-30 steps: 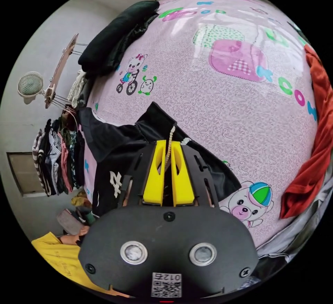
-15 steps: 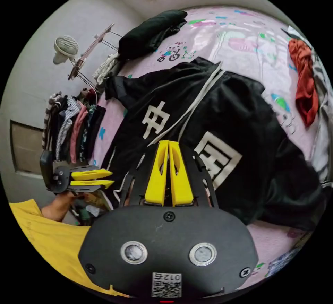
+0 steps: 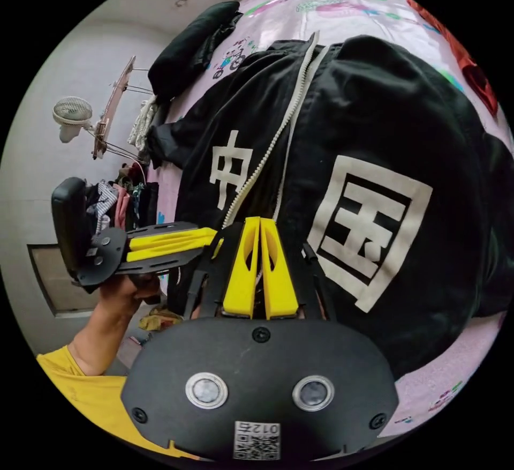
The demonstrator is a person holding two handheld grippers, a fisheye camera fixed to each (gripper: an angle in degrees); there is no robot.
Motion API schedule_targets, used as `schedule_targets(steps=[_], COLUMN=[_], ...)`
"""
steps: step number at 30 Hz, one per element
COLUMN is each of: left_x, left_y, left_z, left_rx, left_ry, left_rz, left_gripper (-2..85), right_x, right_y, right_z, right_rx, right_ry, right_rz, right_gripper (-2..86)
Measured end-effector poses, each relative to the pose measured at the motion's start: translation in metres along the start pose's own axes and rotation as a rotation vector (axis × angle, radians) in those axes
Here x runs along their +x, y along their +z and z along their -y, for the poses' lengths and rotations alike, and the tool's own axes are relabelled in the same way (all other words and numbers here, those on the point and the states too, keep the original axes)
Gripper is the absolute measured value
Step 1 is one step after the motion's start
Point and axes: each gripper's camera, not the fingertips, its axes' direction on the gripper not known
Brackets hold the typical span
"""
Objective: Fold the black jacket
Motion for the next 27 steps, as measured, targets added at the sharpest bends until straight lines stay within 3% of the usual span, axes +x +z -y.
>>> schedule_targets(steps=[5, 9, 13, 18, 23, 27], left_x=[-0.026, -0.051, -0.056, -0.053, -0.046, -0.013], left_y=[-0.005, -0.014, 0.001, 0.017, -0.013, -0.044], left_z=[-0.007, -0.025, -0.017, -0.007, -0.020, -0.035], left_rx=[0.043, 0.110, -0.014, -0.102, -0.041, 0.006], left_ry=[-0.029, -0.243, -0.152, -0.112, -0.102, -0.012], left_rz=[-0.210, 0.040, -0.002, 0.004, 0.032, 0.222], left_gripper=[1.5, 4.4, 7.1, 4.4, 1.4, 0.8], right_x=[0.022, 0.027, 0.028, 0.037, 0.037, 0.039], right_y=[0.022, 0.017, -0.007, -0.021, 0.000, 0.025], right_z=[0.022, 0.021, 0.002, -0.012, -0.008, 0.005], right_rx=[-0.042, -0.044, 0.011, 0.064, 0.022, 0.000], right_ry=[0.066, 0.074, -0.007, -0.004, -0.012, 0.035], right_rz=[0.197, 0.162, 0.084, 0.132, 0.111, 0.137], right_gripper=[-0.1, -0.1, 0.0, 0.0, 0.0, 0.0])
